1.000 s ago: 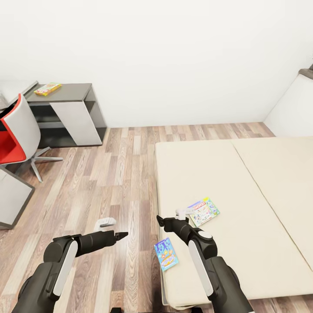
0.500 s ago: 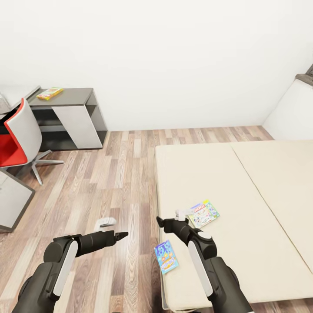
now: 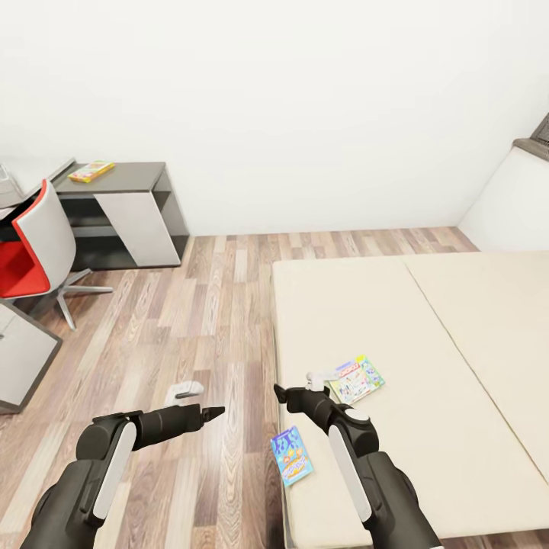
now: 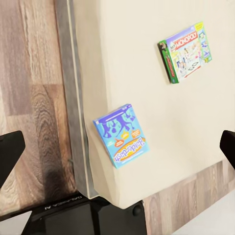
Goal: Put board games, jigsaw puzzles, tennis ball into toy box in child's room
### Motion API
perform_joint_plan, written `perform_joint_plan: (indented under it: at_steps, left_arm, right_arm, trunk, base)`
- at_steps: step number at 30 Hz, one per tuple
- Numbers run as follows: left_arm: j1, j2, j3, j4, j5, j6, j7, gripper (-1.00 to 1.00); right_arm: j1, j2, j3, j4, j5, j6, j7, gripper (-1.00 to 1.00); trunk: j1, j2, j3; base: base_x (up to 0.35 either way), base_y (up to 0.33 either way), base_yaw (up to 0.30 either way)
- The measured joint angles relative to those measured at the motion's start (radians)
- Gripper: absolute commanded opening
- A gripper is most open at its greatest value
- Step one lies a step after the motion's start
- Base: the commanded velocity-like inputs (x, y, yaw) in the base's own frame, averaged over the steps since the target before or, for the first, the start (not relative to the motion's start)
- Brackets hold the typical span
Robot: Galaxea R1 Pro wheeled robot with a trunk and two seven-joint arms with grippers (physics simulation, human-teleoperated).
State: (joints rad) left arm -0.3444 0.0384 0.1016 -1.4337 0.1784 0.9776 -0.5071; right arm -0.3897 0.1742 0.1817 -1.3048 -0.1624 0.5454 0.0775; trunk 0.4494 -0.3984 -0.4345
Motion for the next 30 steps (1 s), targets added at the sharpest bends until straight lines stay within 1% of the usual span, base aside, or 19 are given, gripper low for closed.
perform_joint_plan:
  at_steps: [30]
  left_arm:
    - [0.0,-0.001,-0.002,0.0,0.0,0.0,0.006,1.0]
  right_arm:
    - [0.0,0.0,0.0,0.004,0.001,0.0,0.0,1.0]
  trunk:
    - [0.0,0.0,0.05]
  base:
    - [0.0,0.0,0.0]
